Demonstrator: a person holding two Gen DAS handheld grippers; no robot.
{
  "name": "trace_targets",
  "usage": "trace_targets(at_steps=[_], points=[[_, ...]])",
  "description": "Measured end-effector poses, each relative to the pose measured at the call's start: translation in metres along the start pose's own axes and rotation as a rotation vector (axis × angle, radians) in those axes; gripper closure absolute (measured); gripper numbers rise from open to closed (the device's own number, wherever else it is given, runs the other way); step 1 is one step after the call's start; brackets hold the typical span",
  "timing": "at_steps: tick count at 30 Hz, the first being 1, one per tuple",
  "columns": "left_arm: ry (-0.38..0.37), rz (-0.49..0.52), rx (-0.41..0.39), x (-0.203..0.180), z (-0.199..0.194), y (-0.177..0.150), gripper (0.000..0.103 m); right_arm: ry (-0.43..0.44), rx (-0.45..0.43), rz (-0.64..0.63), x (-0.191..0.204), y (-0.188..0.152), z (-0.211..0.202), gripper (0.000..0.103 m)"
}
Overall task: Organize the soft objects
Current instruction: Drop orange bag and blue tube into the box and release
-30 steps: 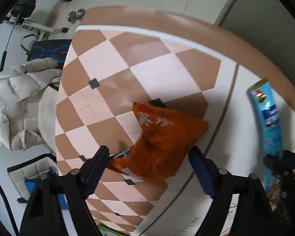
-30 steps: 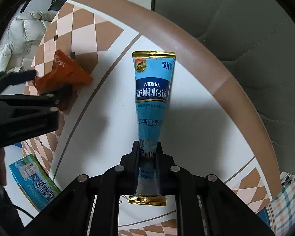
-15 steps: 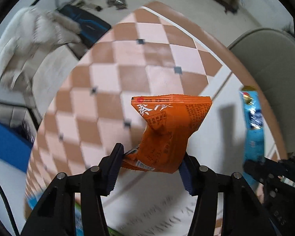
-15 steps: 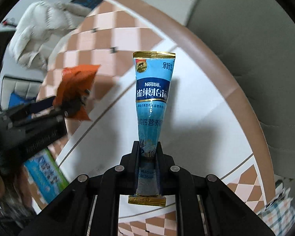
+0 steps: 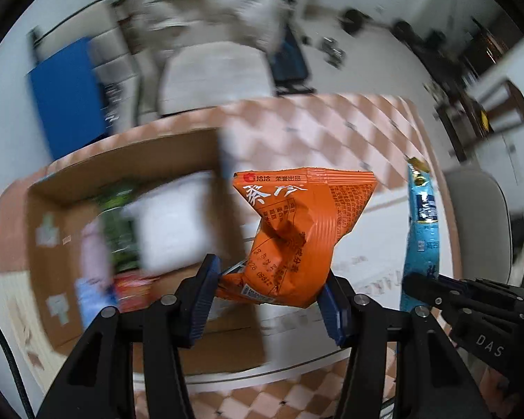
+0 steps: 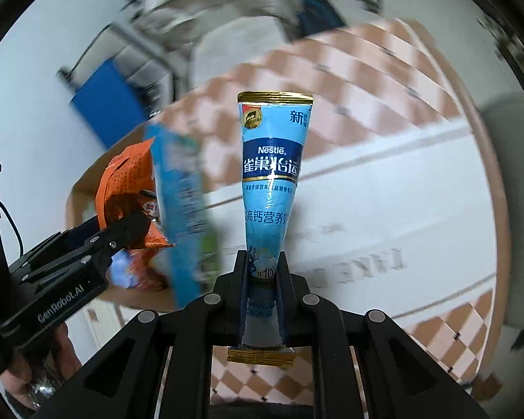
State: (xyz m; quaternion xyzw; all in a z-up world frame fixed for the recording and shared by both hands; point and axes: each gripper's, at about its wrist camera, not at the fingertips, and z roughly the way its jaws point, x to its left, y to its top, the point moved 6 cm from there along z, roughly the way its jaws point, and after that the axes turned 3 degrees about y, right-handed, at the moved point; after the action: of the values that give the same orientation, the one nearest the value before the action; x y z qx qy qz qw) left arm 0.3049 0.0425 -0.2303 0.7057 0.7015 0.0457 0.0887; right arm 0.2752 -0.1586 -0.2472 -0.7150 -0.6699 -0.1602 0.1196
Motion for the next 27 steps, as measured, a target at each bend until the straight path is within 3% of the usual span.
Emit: trace_targets(at_steps=[4,10,15,22,24,26,27], points=[[0.058,-0.105,-0.011,0.076,-0.014,-0.010,0.052,-0.010,0.006,-0.099,0.073,0.004,0.017,0.088],[0.117,-0.190,0.014,0.160,-0.005,-0.013,0.052,-0.108,0.025,-0.210,0.147,0.017,0.060,0.088],[0.145,-0.245,0.064,0.211,0.020,-0.010,0.052,-0.187,0.062,-0.243,0.170,0.028,0.104,0.088],[0.149,-0.297,0.150,0.244,0.063,-0.010,0.050,-0.271,0.087,-0.250,0.168,0.046,0.144,0.088],[0.107,-0.330,0.181,0.247,0.073,-0.010,0.049,-0.307,0.131,-0.255,0.164,0.049,0.159,0.084],[0.080,-0.328,0.190,0.244,0.077,-0.009,0.032,-0.334,0.129,-0.266,0.163,0.049,0.161,0.048],[0.089,-0.321,0.188,0.245,0.076,-0.009,0.030,-0.329,0.113,-0.266,0.165,0.049,0.160,0.038]])
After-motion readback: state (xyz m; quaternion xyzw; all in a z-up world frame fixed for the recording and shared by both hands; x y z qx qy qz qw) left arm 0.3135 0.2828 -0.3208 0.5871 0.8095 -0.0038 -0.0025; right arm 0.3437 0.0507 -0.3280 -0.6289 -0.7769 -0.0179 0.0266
